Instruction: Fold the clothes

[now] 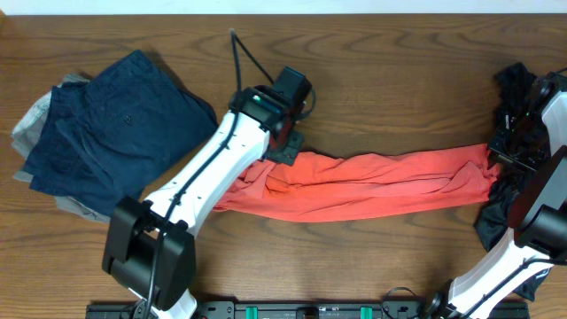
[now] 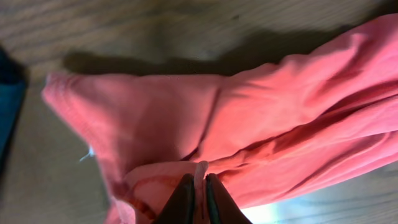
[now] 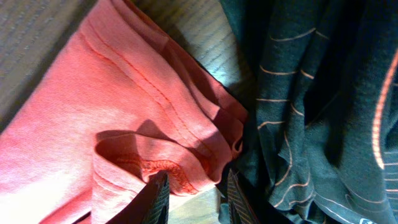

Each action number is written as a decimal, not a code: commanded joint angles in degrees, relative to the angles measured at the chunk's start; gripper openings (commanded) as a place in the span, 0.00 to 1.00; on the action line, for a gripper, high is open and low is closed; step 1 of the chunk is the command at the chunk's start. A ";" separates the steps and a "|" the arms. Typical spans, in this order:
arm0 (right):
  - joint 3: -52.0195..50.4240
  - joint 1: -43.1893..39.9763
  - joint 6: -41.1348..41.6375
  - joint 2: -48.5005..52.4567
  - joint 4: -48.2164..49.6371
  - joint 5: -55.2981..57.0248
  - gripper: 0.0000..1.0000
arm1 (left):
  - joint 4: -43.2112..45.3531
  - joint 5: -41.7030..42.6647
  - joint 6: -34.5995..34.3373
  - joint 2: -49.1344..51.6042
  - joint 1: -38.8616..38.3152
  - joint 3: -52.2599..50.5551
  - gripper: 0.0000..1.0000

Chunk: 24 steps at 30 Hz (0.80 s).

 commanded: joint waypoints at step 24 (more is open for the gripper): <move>-0.39 -0.22 -15.43 0.02 2.27 -9.62 0.68 | -1.84 2.10 4.33 -0.15 -3.06 0.35 0.50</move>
